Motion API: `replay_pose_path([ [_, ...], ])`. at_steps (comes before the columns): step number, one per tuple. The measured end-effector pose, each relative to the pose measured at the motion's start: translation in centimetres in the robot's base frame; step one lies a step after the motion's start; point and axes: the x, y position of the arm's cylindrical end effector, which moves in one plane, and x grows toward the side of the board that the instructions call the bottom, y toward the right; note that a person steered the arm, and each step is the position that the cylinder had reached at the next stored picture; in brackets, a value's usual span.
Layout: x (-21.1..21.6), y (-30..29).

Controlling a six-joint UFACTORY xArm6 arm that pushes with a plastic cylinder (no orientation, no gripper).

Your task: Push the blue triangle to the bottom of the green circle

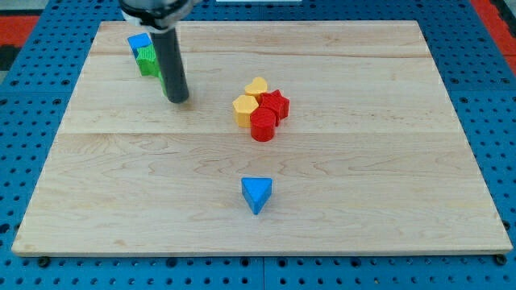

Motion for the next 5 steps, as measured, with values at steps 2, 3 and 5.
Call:
replay_pose_path([
  [2,0.9,-2.6],
  [3,5.6,0.0],
  [5,14.7,17.2],
])
